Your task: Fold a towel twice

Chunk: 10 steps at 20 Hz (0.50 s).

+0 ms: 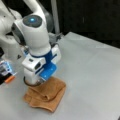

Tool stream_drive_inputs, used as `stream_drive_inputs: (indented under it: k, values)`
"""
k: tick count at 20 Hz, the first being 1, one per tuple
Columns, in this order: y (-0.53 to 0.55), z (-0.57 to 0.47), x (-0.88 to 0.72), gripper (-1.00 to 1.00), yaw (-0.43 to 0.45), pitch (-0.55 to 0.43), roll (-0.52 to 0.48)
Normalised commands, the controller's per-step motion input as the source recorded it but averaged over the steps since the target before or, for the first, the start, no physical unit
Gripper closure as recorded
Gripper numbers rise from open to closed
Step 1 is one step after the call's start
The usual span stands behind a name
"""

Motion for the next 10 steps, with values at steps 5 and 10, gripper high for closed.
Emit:
stream_drive_inputs:
  k: [5,10]
  values:
    - [0.30,-0.05,-0.22,-1.00,-0.054,-0.081,0.024]
    - [0.25,0.01,-0.24,-1.00,-0.133,-0.074,0.149]
